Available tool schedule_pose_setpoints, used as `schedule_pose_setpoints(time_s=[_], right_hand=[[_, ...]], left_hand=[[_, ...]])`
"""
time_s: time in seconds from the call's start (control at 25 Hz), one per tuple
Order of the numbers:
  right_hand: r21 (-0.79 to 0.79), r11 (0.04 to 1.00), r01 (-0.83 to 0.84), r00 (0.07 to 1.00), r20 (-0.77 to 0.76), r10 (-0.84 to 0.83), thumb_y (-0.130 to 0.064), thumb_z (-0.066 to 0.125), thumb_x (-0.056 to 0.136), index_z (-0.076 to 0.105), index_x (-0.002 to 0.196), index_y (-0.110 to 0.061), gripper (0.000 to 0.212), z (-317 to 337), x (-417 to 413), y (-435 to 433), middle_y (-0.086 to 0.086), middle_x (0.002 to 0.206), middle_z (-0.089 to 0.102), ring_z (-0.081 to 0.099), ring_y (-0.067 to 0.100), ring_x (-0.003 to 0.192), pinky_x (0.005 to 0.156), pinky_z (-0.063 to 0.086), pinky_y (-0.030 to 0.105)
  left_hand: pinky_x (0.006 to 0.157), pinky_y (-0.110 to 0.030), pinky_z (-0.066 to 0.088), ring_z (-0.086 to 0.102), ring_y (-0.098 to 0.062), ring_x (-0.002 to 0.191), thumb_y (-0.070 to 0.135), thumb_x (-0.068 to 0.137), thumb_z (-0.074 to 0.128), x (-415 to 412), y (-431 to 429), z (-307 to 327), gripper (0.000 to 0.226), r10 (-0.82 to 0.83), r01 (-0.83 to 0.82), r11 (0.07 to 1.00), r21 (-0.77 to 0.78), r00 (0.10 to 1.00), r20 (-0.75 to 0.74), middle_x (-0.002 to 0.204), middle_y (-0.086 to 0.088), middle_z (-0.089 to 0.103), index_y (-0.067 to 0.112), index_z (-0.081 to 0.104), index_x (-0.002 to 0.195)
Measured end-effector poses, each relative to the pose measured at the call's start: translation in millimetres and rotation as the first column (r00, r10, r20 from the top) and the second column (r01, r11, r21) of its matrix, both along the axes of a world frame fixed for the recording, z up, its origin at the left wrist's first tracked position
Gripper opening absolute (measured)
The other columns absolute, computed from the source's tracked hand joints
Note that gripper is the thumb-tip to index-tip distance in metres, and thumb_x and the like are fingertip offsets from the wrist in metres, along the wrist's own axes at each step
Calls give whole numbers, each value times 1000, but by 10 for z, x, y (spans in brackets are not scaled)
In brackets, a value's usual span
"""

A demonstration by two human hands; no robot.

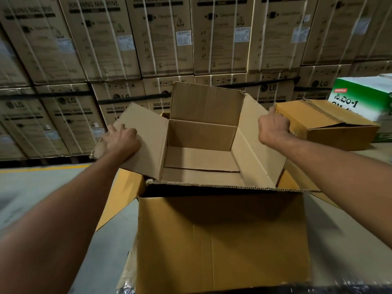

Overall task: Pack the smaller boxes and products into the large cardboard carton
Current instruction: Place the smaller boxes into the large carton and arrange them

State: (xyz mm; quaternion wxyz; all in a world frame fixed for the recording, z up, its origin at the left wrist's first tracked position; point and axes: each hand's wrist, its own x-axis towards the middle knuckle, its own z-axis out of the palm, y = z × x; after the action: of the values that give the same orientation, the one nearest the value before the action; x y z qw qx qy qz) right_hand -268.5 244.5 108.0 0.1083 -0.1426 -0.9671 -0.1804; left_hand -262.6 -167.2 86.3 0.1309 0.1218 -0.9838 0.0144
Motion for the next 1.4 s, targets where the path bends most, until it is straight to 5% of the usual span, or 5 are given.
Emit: schedule_pose_setpoints(time_s=[0.2, 0.4, 0.72, 1.04, 1.4], right_hand=[[-8, 1000, 14, 994, -113, -15, -11, 72, 92, 69, 113, -9, 21, 303, -81, 119, 15, 124, 50, 49, 25, 75, 56, 37, 37], [181, 982, 45, 999, -7, -45, -29, 72, 87, 69, 121, -20, 35, 68, -23, 208, 13, 130, 54, 49, 31, 121, 97, 44, 47], [275, 951, -142, 979, -100, 175, -42, 76, 78, 72, 119, -22, 45, -155, -7, 152, 19, 164, 28, 21, 39, 152, 116, 20, 63], [235, 876, -421, 874, -154, 461, -24, 64, 82, 74, 102, -17, 23, -84, 64, -86, 9, 112, 63, 53, 27, 111, 101, 42, 47], [82, 902, -423, 785, -464, 411, -22, 63, 85, 71, 103, -15, 20, 143, 611, 158, 9, 104, 68, 58, 27, 103, 94, 42, 47]], left_hand=[[116, -56, 25, 27, -38, 146, 35, 92, 66, -99, 232, 207, 46, -61, 69, 979, -194, 997, 49, 152, -12, 45, 30, 61, 138], [125, -55, 11, 15, -38, 155, 29, 95, 63, -161, 631, 102, 39, -143, 192, 920, -342, 976, 165, 154, -13, 47, 28, 64, 134], [94, -39, 47, 60, -23, 113, 28, 95, 67, -146, 997, 48, 32, -339, 347, 938, 5, 913, 227, 118, -4, 65, 20, 65, 126], [92, -34, 50, 57, -22, 115, 24, 94, 69, -146, 1362, 275, 41, -456, 406, 847, 344, 887, 76, 122, -3, 59, 15, 61, 133], [92, -36, 54, 59, -18, 118, 42, 98, 63, 403, 2331, 526, 56, -482, 557, 787, 268, 824, -296, 140, -3, 58, 18, 48, 146]])
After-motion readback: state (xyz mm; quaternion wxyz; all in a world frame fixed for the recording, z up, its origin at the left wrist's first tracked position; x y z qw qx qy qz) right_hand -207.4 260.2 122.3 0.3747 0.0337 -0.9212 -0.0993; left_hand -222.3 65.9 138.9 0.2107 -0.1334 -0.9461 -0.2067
